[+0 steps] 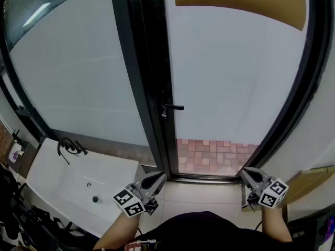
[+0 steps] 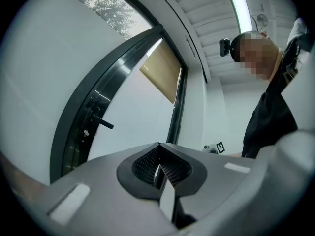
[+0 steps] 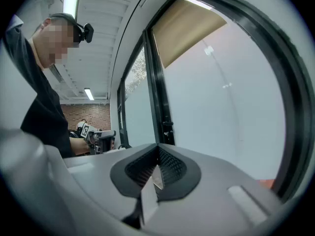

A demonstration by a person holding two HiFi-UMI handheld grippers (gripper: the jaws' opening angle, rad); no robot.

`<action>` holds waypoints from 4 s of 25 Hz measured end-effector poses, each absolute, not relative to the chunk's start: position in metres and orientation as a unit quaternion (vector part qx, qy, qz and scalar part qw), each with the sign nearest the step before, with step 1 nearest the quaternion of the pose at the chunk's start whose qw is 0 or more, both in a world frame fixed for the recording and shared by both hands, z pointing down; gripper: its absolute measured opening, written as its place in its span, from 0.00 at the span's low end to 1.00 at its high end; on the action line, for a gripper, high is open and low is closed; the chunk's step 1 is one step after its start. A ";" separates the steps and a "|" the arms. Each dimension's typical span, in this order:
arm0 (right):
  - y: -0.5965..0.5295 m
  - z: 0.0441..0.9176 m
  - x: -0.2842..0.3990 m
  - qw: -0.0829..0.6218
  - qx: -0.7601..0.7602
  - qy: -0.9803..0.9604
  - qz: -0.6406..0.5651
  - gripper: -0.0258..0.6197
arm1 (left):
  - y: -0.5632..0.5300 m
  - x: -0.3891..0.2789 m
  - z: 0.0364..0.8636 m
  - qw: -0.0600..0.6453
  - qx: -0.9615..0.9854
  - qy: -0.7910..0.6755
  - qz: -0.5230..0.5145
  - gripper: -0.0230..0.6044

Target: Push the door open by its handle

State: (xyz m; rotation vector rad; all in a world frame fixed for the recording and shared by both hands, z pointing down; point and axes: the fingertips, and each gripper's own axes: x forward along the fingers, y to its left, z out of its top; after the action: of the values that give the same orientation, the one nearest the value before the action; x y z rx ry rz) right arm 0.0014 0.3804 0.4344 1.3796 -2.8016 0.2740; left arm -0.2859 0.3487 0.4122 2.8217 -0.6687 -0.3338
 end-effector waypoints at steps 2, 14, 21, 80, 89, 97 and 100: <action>0.369 0.433 -0.013 0.008 0.443 -0.892 0.087 0.04 | 0.334 -0.294 0.411 0.089 0.966 -0.224 -0.090 0.04; 0.279 0.454 -0.007 0.018 0.415 -0.904 0.100 0.04 | 0.192 -0.230 0.419 -0.145 0.947 -0.246 0.147 0.16; 0.182 0.454 0.016 0.023 0.277 -0.956 0.092 0.04 | 0.068 -0.177 0.402 -0.259 0.829 -0.315 0.383 0.23; 0.024 0.465 0.012 0.037 0.090 -0.991 0.087 0.04 | -0.151 -0.184 0.524 -0.477 0.483 -0.126 0.723 0.04; -0.019 0.468 0.024 0.051 0.124 -0.989 0.068 0.04 | -0.228 -0.168 0.528 -0.501 0.494 -0.100 0.703 0.04; -0.083 0.472 0.032 0.056 0.167 -0.982 0.073 0.04 | -0.316 -0.114 0.531 -0.540 0.508 -0.072 0.667 0.04; -0.118 0.471 0.026 0.050 0.188 -0.978 0.072 0.04 | -0.352 -0.094 0.538 -0.552 0.518 -0.060 0.650 0.04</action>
State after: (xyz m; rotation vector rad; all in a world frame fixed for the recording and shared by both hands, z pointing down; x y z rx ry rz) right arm 0.0265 -0.1177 0.4710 0.5736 -2.9789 0.2182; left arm -0.0935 -0.3520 0.5377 2.6790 -0.3097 3.3647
